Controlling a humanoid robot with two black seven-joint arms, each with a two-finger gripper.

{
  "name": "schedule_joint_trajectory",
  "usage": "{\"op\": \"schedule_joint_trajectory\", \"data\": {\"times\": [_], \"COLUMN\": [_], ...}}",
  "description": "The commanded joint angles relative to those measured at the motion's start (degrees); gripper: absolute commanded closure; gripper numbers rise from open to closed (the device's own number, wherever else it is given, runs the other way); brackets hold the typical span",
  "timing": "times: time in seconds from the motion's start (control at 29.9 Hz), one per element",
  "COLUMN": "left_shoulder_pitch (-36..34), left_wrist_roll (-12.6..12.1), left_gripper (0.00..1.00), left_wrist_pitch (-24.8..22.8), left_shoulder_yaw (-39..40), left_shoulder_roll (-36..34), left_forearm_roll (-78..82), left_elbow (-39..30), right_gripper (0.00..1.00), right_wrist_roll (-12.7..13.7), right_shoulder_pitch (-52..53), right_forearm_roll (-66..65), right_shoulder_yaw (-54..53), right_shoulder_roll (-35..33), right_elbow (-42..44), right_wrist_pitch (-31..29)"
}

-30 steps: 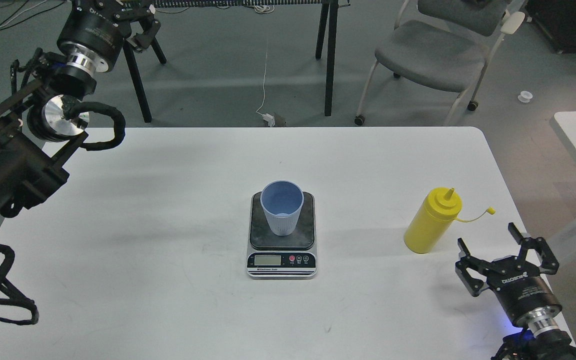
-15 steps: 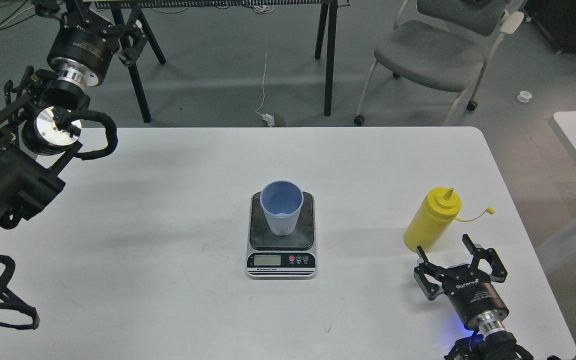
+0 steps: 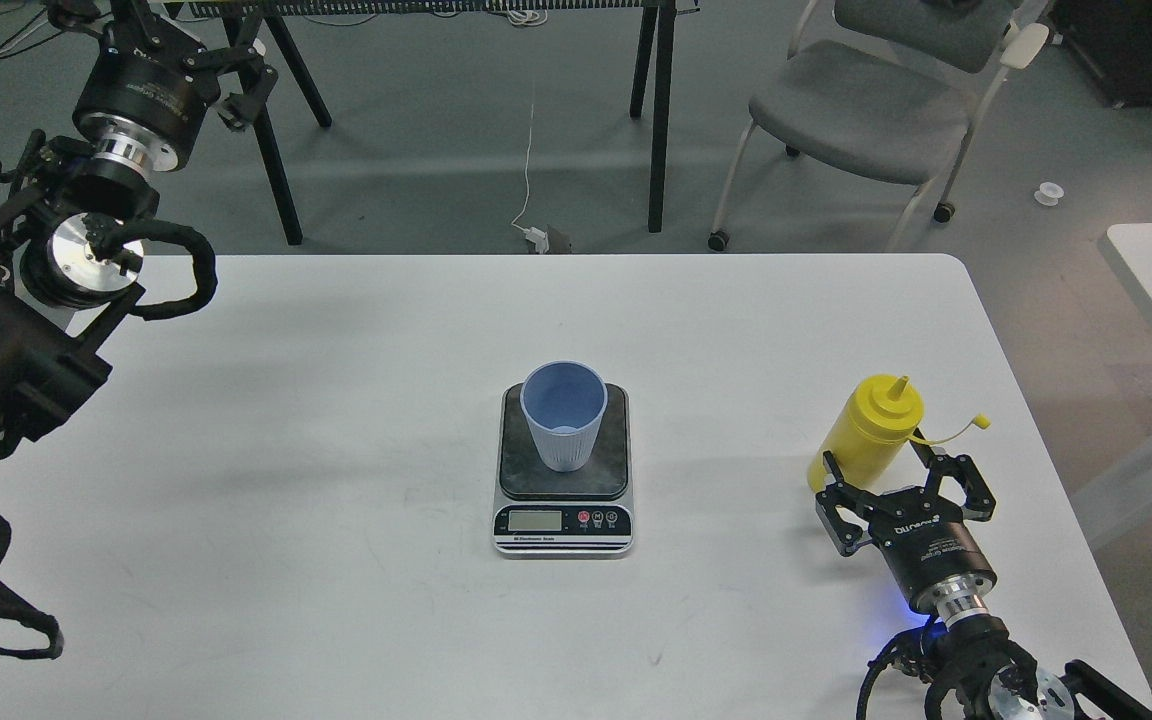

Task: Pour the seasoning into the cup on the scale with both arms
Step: 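Reach the right gripper to the yellow squeeze bottle and grasp it, then lift the yellow bottle with the right gripper and tip it over the cup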

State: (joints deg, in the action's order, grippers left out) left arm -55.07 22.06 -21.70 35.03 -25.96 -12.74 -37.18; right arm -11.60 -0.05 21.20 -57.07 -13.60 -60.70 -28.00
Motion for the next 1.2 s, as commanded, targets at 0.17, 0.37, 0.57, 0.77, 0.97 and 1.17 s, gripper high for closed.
{"op": "schedule_joint_trajectory", "data": {"times": [0.17,0.37,0.57,0.77,0.97,1.17], "left_shoulder_pitch": [0.3,0.3,0.2,0.3,0.3,0.7], "left_wrist_roll": [0.4,0.5,0.6,1.1,1.1,0.8], "left_gripper": [0.0,0.0,0.0,0.0,0.0,0.0], "left_wrist_pitch": [0.3,0.3,0.4,0.3,0.5,0.1], "left_shoulder_yaw": [0.0,0.0,0.1,0.3,0.5,0.8], "left_shoulder_roll": [0.1,-0.1,-0.1,-0.1,-0.1,-0.1], "left_forearm_roll": [0.0,0.0,0.1,0.0,0.0,-0.6], "left_elbow": [-0.4,-0.5,-0.6,-0.7,-0.8,-0.7], "right_gripper": [0.11,0.31,0.54,0.65,0.65,0.64], "right_wrist_roll": [-0.2,-0.5,-1.0,-1.3,-1.3,-1.4], "right_shoulder_pitch": [3.8,7.0,8.4,10.8,20.0,29.1], "right_forearm_roll": [0.0,0.0,-0.2,-4.5,-16.4,-33.5], "right_shoulder_yaw": [-0.2,-1.0,-0.8,-3.0,-3.5,-3.0], "right_shoulder_roll": [5.0,5.1,4.8,-1.5,-8.4,-8.3], "right_elbow": [4.5,7.3,7.0,7.0,4.5,4.5], "right_wrist_pitch": [0.0,0.0,0.0,0.0,0.0,0.0]}}
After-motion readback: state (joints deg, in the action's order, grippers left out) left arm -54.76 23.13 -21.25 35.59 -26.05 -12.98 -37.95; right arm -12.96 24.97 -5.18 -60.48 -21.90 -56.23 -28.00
